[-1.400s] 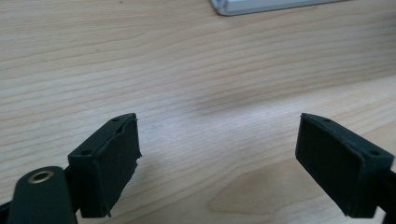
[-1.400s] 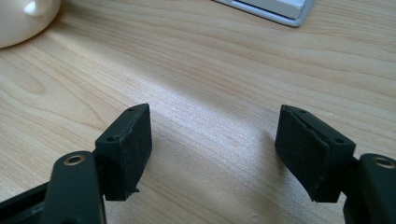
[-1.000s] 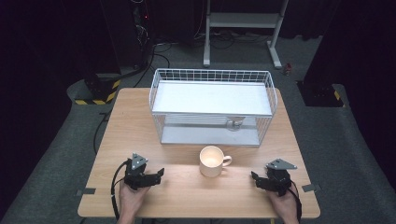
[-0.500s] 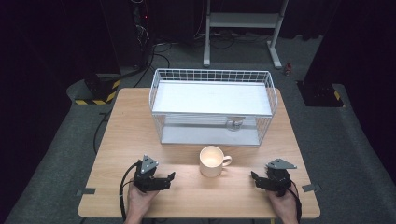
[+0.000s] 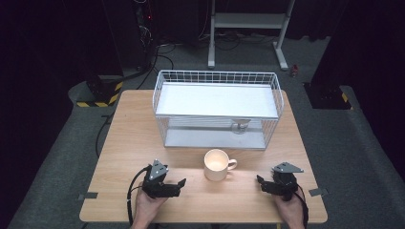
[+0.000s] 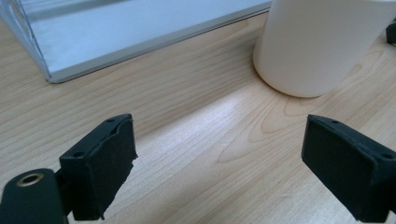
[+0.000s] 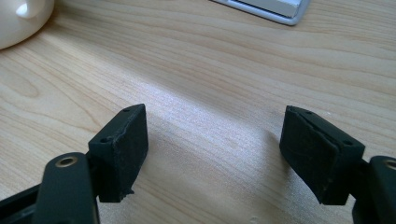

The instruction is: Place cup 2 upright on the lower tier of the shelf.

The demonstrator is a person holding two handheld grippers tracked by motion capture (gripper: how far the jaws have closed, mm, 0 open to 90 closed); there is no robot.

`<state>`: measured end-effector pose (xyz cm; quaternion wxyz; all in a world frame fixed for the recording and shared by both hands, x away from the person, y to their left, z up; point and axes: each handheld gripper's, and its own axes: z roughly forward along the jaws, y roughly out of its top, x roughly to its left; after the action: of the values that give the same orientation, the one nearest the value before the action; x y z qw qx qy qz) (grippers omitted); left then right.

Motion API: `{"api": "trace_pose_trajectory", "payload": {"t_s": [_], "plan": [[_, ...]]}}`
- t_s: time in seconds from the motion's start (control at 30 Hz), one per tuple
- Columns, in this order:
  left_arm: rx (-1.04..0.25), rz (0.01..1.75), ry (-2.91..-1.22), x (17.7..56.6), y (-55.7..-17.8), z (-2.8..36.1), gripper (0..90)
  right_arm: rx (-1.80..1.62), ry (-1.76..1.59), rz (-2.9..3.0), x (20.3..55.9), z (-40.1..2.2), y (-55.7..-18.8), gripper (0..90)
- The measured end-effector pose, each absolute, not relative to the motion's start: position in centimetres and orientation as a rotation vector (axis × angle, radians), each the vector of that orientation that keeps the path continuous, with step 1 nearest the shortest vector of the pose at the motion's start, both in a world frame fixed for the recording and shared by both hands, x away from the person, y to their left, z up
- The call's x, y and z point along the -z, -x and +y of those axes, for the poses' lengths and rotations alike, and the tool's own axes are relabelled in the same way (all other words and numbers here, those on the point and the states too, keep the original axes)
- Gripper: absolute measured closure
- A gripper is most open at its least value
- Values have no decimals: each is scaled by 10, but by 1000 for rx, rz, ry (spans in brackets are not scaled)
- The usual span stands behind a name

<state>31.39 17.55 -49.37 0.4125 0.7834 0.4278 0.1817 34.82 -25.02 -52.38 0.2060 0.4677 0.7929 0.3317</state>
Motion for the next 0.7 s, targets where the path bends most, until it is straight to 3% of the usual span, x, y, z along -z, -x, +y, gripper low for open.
{"api": "trace_pose_trajectory", "payload": {"t_s": [0.37, 0.7], "plan": [[-456, 1003, -1978, 483, -312, 154, 103, -924, -1304, 2209, 524, -250, -348, 237], [-425, 977, -2002, 487, -317, 133, 40, -924, -1305, 2209, 524, -250, -348, 236]]}}
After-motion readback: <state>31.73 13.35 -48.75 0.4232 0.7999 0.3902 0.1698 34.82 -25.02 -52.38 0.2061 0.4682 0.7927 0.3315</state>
